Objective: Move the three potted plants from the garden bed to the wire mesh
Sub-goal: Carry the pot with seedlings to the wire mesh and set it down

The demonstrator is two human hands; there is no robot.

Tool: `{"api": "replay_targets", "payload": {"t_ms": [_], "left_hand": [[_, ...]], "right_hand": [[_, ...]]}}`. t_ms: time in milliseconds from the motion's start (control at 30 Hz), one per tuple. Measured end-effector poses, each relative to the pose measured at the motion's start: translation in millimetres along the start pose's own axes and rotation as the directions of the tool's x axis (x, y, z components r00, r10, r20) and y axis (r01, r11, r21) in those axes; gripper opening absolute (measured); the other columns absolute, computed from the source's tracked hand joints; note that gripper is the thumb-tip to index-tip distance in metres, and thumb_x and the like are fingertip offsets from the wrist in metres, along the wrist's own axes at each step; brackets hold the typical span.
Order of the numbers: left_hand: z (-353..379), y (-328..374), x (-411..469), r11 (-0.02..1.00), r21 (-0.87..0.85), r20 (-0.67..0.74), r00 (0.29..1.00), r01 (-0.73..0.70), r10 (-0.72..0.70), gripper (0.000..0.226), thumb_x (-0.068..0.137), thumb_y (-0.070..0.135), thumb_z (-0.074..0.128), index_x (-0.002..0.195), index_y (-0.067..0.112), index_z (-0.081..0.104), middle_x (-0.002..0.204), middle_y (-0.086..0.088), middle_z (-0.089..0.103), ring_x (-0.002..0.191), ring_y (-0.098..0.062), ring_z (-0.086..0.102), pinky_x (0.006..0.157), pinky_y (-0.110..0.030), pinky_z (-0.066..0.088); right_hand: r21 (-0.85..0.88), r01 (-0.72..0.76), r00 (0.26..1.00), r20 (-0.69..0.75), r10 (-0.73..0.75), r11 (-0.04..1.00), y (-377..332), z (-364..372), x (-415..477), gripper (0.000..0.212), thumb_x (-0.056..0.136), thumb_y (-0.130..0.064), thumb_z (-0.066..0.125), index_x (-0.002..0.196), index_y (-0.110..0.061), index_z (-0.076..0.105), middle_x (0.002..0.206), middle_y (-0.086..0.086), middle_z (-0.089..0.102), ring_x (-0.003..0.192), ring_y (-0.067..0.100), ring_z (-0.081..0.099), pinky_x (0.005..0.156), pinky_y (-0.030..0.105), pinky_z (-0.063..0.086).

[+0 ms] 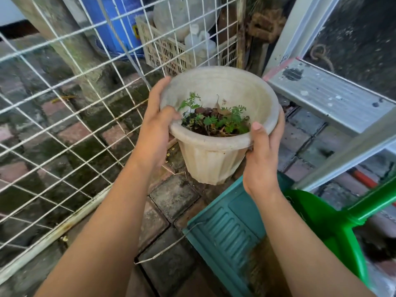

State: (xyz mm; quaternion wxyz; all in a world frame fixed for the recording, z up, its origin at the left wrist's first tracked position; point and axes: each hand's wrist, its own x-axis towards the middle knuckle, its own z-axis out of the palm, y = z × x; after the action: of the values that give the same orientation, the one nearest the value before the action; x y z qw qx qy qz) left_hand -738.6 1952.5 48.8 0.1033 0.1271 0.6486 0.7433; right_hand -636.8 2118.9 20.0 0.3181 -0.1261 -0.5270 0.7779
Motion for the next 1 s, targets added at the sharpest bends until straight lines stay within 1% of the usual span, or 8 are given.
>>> {"api": "replay_targets", "payload": {"t_ms": [167, 267, 400, 500, 567, 733, 867, 1000], "left_hand": [[-5, 6, 12, 1.0, -0.018, 0.026, 1.0, 0.0, 0.0, 0.068, 0.078, 0.002, 0.045, 0.134, 0.038, 0.059, 0.162, -0.012, 0.044, 0.147, -0.039, 0.05, 0.122, -0.062, 0.045], [-8, 8, 22, 1.0, -0.006, 0.024, 1.0, -0.003, 0.003, 0.069, 0.077, 0.0, 0.046, 0.136, 0.034, 0.058, 0.16, -0.013, 0.047, 0.149, -0.042, 0.048, 0.125, -0.063, 0.041], [-17, 6, 31, 1.0, -0.013, 0.026, 1.0, -0.01, 0.01, 0.07, 0.075, -0.003, 0.043, 0.138, 0.024, 0.056, 0.148, -0.013, 0.052, 0.142, -0.042, 0.053, 0.123, -0.062, 0.044], [-21, 3, 29, 0.998, -0.055, 0.022, 1.0, -0.015, 0.016, 0.072, 0.078, -0.006, 0.041, 0.145, 0.018, 0.05, 0.157, -0.021, 0.047, 0.139, -0.043, 0.055, 0.115, -0.058, 0.053], [-20, -1, 26, 0.998, -0.058, 0.032, 0.999, -0.026, 0.027, 0.073, 0.078, -0.006, 0.041, 0.147, 0.017, 0.048, 0.163, -0.023, 0.042, 0.145, -0.048, 0.05, 0.117, -0.06, 0.051], [-16, -4, 28, 0.997, -0.034, 0.06, 0.995, -0.073, 0.075, 0.078, 0.079, -0.007, 0.041, 0.153, 0.016, 0.044, 0.153, -0.011, 0.047, 0.148, -0.047, 0.046, 0.12, -0.062, 0.047], [-13, -5, 32, 0.994, -0.026, 0.078, 0.991, -0.107, 0.109, 0.079, 0.077, -0.01, 0.043, 0.147, 0.028, 0.051, 0.166, -0.016, 0.038, 0.153, -0.044, 0.043, 0.124, -0.064, 0.042], [-15, -2, 43, 0.992, -0.024, 0.097, 0.987, -0.125, 0.127, 0.083, 0.075, -0.011, 0.043, 0.147, 0.03, 0.053, 0.172, -0.018, 0.028, 0.157, -0.045, 0.037, 0.126, -0.064, 0.038]], "right_hand": [[-0.025, 0.055, 0.998, -0.012, -0.055, 0.998, 8, 7, -4, 0.088, 0.089, -0.038, 0.064, 0.163, -0.027, 0.017, 0.16, -0.001, 0.041, 0.143, 0.009, 0.048, 0.112, 0.024, 0.045], [-0.018, 0.058, 0.998, 0.008, -0.058, 0.998, 10, 10, -2, 0.09, 0.091, -0.037, 0.065, 0.164, -0.025, 0.015, 0.161, 0.001, 0.04, 0.145, 0.012, 0.047, 0.116, 0.028, 0.043], [-0.059, 0.096, 0.995, 0.037, -0.094, 0.994, 10, 16, 2, 0.092, 0.091, -0.038, 0.067, 0.165, -0.022, 0.015, 0.165, 0.003, 0.036, 0.15, 0.016, 0.041, 0.125, 0.043, 0.035], [-0.086, 0.133, 0.989, 0.075, -0.127, 0.987, 13, 16, 5, 0.089, 0.091, -0.036, 0.069, 0.163, -0.018, 0.019, 0.162, 0.009, 0.038, 0.151, 0.023, 0.04, 0.124, 0.051, 0.035], [-0.075, 0.14, 0.986, 0.097, -0.133, 0.987, 15, 11, 7, 0.086, 0.093, -0.031, 0.067, 0.162, -0.014, 0.02, 0.161, 0.013, 0.039, 0.15, 0.027, 0.041, 0.123, 0.054, 0.035], [-0.045, 0.111, 0.982, 0.159, -0.103, 0.993, 10, 7, 20, 0.075, 0.096, -0.022, 0.063, 0.158, -0.008, 0.024, 0.153, 0.015, 0.046, 0.144, 0.032, 0.047, 0.12, 0.051, 0.041], [-0.073, 0.115, 0.983, 0.149, -0.103, 0.991, 12, 3, 25, 0.073, 0.095, -0.024, 0.062, 0.156, -0.01, 0.025, 0.146, 0.01, 0.05, 0.137, 0.025, 0.052, 0.117, 0.051, 0.044], [-0.087, 0.096, 0.993, 0.083, -0.089, 0.992, 19, 9, 21, 0.078, 0.093, -0.033, 0.063, 0.158, -0.019, 0.022, 0.152, 0.011, 0.046, 0.142, 0.026, 0.049, 0.12, 0.047, 0.041]]}}
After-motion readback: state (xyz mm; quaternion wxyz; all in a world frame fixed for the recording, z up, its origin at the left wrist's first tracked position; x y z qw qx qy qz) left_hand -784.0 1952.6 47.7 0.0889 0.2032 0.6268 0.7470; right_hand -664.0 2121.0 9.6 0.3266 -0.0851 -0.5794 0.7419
